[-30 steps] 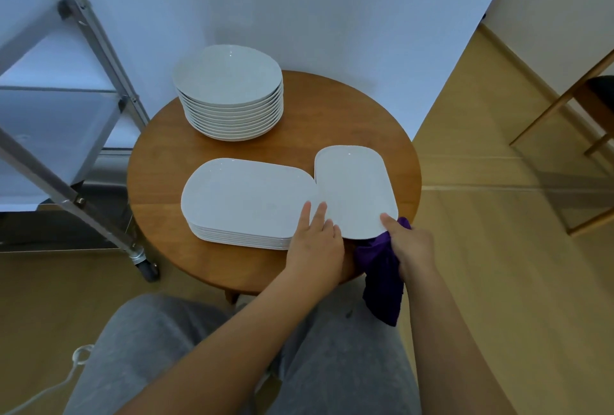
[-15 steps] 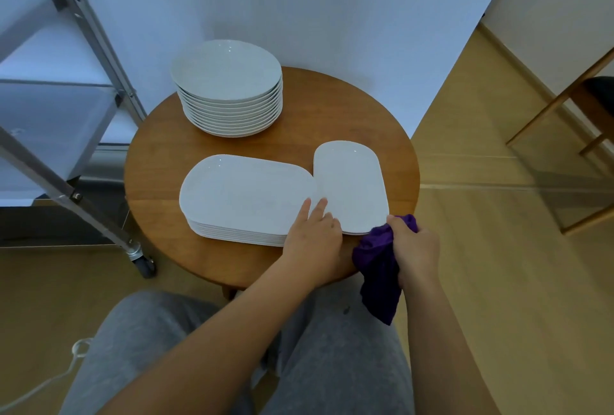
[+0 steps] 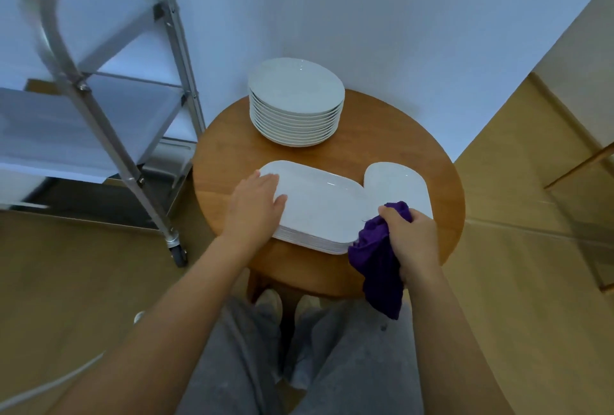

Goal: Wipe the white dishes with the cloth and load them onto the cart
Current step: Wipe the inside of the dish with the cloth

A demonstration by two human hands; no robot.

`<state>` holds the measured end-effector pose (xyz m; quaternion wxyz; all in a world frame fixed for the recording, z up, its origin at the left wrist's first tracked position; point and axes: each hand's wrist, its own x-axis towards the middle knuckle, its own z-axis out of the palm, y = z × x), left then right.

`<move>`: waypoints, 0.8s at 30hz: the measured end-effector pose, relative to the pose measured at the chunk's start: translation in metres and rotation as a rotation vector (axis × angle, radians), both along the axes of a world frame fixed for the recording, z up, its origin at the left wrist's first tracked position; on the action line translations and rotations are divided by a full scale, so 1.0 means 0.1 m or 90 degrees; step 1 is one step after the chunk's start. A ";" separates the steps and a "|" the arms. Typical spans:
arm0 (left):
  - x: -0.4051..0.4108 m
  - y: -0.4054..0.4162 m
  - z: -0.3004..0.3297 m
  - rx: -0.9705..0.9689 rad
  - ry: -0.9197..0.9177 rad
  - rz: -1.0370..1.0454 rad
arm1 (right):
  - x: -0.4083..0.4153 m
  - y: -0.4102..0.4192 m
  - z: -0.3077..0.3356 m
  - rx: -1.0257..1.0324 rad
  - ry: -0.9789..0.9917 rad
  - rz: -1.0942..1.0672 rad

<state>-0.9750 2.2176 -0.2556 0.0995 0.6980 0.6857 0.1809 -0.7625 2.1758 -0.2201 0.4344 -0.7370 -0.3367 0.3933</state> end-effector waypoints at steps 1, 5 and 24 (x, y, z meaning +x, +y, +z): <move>-0.08 0.05 -0.02 -0.012 0.033 0.032 | -0.04 0.01 -0.01 -0.001 -0.003 0.004; -0.25 0.19 -0.07 -0.097 -0.009 0.120 | -0.13 0.03 -0.02 -0.004 -0.043 0.016; -0.26 0.09 0.02 -0.037 -0.143 0.221 | -0.05 -0.04 -0.06 0.000 0.067 -0.076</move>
